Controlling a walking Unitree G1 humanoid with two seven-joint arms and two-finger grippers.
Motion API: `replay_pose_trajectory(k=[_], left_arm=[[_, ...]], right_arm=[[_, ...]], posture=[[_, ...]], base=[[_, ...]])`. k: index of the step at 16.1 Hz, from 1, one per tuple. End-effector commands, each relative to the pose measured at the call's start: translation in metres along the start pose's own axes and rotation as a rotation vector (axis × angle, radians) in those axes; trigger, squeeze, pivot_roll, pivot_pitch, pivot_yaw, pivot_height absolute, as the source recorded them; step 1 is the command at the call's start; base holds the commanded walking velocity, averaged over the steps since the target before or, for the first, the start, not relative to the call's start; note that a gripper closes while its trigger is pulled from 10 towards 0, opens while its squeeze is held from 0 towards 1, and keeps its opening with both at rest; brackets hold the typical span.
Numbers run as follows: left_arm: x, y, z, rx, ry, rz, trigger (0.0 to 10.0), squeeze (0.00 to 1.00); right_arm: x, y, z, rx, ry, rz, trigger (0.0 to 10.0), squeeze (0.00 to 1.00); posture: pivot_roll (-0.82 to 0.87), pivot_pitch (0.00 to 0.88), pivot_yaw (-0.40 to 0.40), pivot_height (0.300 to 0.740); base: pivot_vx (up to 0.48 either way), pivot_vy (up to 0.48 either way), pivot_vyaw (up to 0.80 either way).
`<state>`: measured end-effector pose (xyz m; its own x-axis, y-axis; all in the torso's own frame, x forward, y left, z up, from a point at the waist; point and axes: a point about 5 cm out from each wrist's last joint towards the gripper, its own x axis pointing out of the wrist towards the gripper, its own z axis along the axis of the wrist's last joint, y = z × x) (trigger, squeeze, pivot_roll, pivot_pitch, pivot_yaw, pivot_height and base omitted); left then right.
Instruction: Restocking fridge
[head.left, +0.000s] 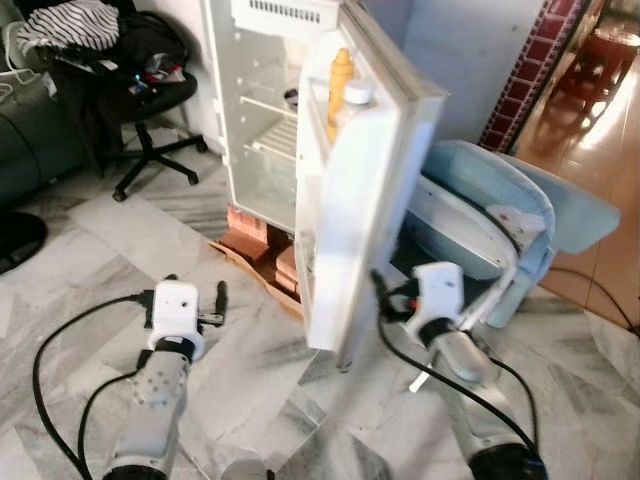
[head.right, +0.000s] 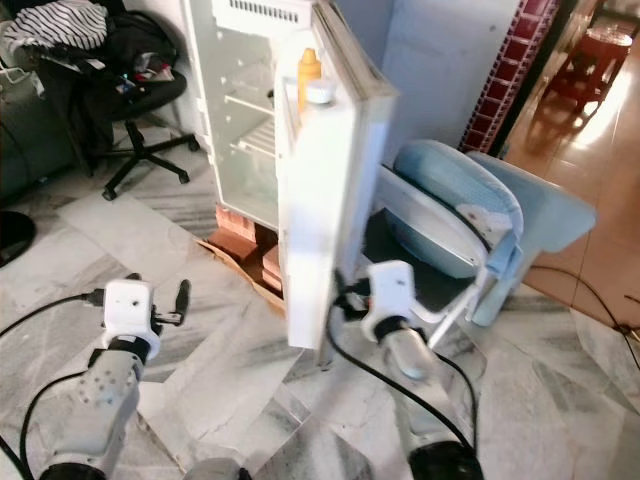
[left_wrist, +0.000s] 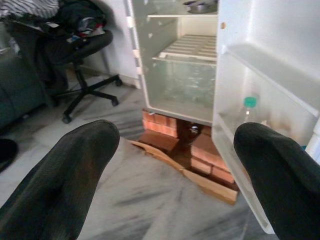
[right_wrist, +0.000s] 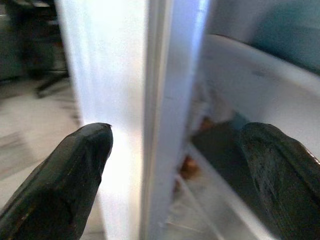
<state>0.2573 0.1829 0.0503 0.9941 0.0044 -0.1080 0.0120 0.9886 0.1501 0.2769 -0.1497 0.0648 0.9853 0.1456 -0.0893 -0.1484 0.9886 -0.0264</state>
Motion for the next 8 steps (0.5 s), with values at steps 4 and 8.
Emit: replay_pose_trajectory(k=[4, 8], left_arm=[[-0.022, -0.006, -0.003, -0.029, -0.015, -0.037, 10.0, 0.00], [-0.027, -0.013, -0.001, -0.040, -0.014, -0.069, 10.0, 0.00]], right_arm=[[-0.027, -0.031, 0.007, -0.014, -0.073, -0.202, 10.0, 0.00], [-0.044, -0.027, -0.006, 0.013, -0.034, -0.209, 10.0, 0.00]], posture=[[0.14, 0.012, -0.014, 0.740], [0.12, 0.016, -0.001, 0.740]], base=[[0.068, 0.000, 0.00], [0.344, 0.000, 0.00]])
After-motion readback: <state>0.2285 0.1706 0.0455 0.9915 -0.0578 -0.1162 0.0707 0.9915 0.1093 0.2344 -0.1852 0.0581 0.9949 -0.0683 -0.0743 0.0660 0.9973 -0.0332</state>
